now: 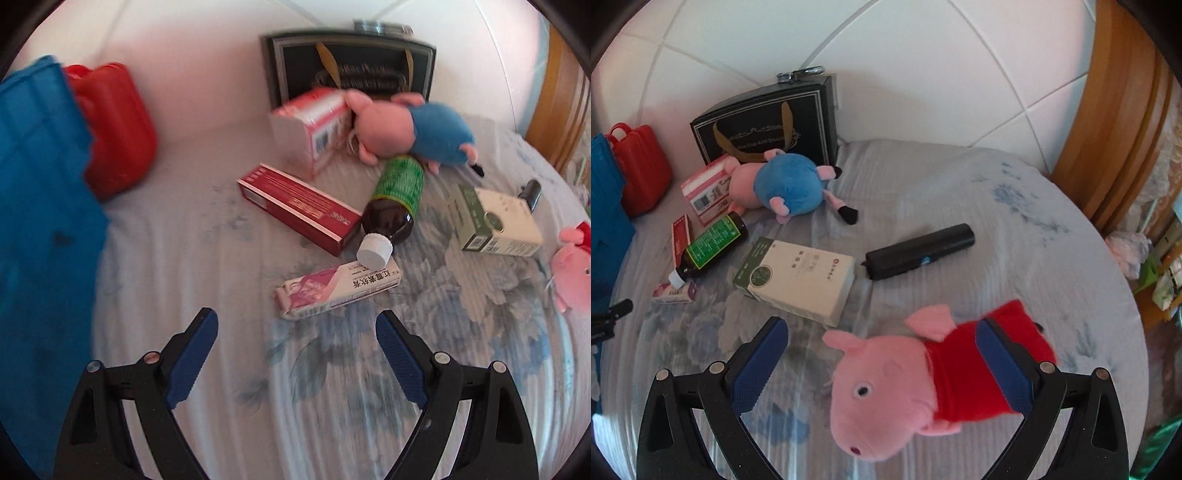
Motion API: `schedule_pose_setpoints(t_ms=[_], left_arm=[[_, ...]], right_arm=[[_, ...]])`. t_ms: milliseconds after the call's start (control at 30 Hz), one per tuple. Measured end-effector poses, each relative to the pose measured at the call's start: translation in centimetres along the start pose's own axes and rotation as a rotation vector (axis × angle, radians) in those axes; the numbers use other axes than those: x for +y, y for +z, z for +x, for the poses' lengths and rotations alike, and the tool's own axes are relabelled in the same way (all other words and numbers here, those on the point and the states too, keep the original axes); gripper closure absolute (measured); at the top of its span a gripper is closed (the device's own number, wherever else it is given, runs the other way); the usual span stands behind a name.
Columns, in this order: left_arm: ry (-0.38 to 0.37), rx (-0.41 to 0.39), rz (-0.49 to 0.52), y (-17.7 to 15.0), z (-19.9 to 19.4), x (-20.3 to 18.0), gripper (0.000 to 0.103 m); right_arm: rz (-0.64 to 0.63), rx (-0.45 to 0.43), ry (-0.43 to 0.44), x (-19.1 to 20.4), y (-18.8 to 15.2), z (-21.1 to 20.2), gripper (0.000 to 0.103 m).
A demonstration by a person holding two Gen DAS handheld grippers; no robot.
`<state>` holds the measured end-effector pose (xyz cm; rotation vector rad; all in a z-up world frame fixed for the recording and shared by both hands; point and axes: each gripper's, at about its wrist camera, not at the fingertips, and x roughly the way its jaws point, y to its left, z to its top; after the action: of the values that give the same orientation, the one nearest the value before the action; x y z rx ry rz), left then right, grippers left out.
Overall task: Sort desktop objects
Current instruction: 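Grasp the pink ointment box with left tool while right grasps white-green patch box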
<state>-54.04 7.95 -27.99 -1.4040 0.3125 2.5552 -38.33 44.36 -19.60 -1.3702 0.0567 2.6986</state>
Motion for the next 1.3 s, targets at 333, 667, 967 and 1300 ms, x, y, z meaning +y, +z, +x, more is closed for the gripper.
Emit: schedule_pose_setpoints(t_ms=[333, 667, 967, 1300], left_arm=[[0.003, 0.041, 0.099, 2.4, 7.8, -1.6, 0.014], [-0.072, 0.034, -0.047, 2.8, 7.9, -2.4, 0.058], [-0.016, 0.075, -0.165, 1.7, 4.6, -0.2, 0.058], [-0.009, 0.046, -0.173, 5.4, 8.0, -6.2, 0.044]], right_arm=[[-0.138, 0.122, 0.057, 4.3, 2.9, 10.3, 0.0], [-0.084, 0.246, 0.192, 6.5, 2.3, 13.0, 0.0], [-0.151, 0.242, 0.254, 9.7, -0.4, 10.0, 0.0], [-0.14, 0.189, 0.181, 7.4, 2.4, 9.5, 0.0]])
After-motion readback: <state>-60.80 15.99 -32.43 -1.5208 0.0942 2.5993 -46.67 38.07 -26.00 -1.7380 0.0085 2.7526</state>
